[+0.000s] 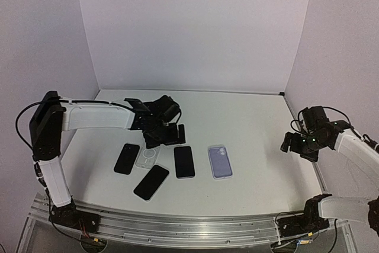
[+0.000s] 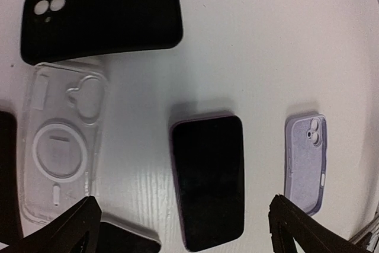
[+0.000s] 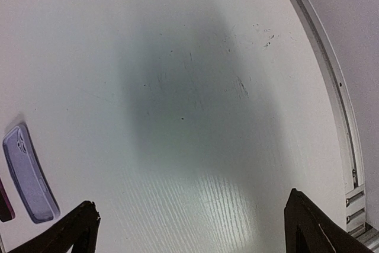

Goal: Put the phone into the phone case

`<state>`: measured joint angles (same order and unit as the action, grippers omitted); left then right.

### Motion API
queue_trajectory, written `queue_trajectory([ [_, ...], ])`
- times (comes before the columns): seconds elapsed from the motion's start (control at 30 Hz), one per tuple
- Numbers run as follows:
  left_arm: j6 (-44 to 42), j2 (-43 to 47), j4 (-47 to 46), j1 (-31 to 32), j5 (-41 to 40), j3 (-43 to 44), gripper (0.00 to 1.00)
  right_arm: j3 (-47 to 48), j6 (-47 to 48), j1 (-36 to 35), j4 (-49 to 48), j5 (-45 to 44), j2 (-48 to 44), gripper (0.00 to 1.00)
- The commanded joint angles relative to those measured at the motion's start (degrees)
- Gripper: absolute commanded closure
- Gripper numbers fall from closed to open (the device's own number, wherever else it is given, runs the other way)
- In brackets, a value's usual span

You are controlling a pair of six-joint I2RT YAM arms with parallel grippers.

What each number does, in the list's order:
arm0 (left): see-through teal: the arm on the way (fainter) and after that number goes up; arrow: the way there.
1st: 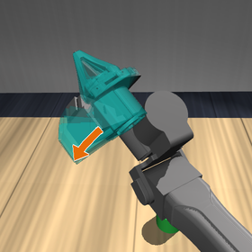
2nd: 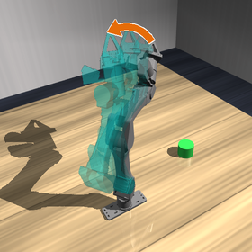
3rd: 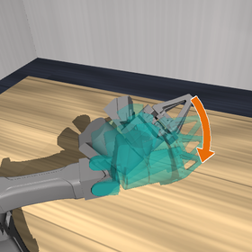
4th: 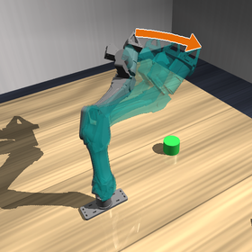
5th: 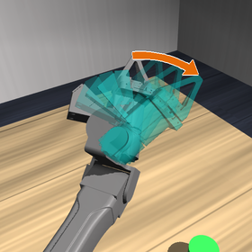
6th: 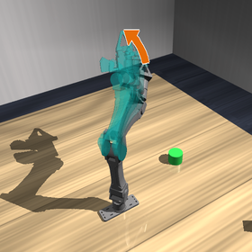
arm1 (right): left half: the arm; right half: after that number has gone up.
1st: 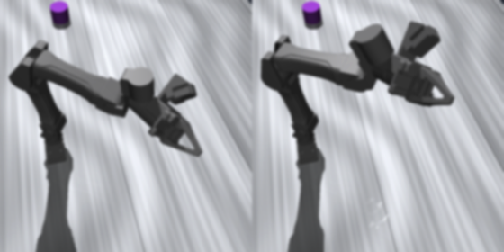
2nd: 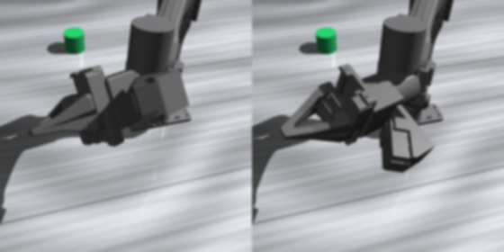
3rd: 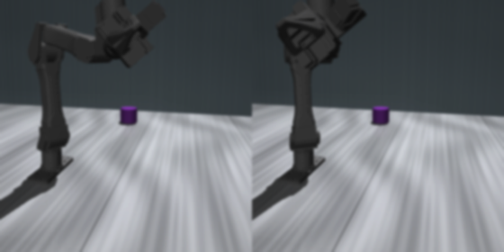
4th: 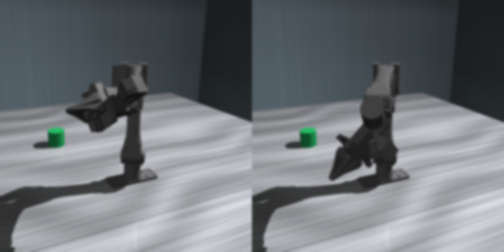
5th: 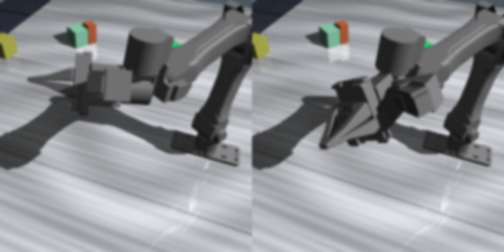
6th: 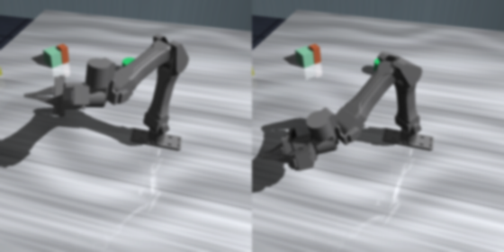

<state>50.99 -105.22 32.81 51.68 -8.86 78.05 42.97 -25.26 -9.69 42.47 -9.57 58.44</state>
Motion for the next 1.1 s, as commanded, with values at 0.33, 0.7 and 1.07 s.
queue_trajectory([
  [0.33, 0.97, -19.37, 8.49, 2.19, 1.13, 17.34, 0.00, -0.71, 1.00, -0.32, 0.69, -2.44, -0.82, 0.02],
  [0.7, 1.94, -24.43, 10.75, 2.28, 2.02, 21.74, 0.00, -0.95, 1.00, -0.30, 0.69, -2.62, -0.41, 0.02],
  [1.07, 5.85, -30.61, 23.98, 4.13, -3.44, 27.07, 0.02, -1.34, 0.66, -0.29, 0.67, -3.26, -1.31, 0.02],
])
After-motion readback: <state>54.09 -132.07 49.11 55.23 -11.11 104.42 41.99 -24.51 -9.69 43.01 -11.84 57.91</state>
